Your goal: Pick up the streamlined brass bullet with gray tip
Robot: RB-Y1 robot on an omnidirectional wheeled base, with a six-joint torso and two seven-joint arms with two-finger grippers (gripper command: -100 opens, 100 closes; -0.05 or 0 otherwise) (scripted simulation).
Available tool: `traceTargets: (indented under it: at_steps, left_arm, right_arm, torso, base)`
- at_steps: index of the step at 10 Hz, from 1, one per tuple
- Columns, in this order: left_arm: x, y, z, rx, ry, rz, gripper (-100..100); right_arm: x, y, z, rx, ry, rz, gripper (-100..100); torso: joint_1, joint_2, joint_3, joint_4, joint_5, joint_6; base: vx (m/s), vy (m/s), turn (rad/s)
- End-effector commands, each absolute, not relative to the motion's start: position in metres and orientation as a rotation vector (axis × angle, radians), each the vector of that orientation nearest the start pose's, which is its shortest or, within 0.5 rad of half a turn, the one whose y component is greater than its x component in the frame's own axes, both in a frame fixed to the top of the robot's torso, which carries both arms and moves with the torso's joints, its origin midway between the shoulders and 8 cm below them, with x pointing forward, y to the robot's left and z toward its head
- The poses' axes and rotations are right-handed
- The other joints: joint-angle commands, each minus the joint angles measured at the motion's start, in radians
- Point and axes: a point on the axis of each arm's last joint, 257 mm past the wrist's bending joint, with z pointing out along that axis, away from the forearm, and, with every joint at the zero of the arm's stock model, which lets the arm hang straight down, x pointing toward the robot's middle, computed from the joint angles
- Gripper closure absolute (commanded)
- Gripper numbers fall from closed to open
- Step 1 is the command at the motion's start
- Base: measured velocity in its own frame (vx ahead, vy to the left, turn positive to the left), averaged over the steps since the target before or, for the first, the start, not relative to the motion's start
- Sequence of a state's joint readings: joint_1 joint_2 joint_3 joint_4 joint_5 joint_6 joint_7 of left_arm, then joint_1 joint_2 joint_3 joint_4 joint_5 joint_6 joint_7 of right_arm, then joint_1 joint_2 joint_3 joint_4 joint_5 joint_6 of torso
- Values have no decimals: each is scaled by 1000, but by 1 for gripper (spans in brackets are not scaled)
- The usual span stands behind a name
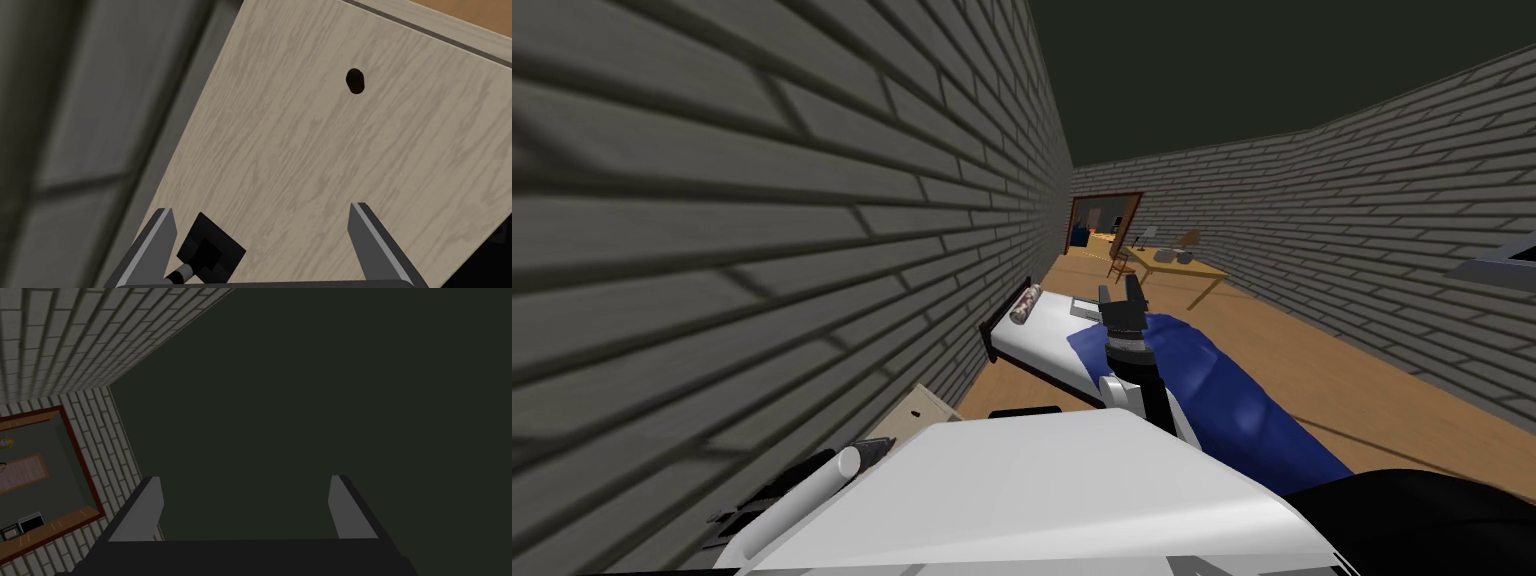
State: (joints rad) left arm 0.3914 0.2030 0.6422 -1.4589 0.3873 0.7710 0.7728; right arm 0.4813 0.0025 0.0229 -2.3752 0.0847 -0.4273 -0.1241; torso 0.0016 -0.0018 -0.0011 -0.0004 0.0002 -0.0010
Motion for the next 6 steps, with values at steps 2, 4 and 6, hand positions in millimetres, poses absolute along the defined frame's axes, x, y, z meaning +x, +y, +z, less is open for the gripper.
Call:
traceTargets:
  at_steps: [2,4,6]
  left_arm:
    - [152,560,-506,-2795,-138,-469,-100]
    - [149,552,-513,-2844,-191,-453,-100]
    - [149,539,-521,-2918,-283,-442,-100]
  right_arm:
    - [339,-259,58,627,599,1398,0]
    - [339,-259,58,627,599,1398,0]
    - [339,-259,58,627,599,1398,0]
  torso:
    - [0,0,0,0,0,0]
    - [0,0,0,0,0,0]
    - [1,0,0,0,0,0]
  base:
    - [36,27,-98]
    - [32,31,-57]
    - [37,40,-92]
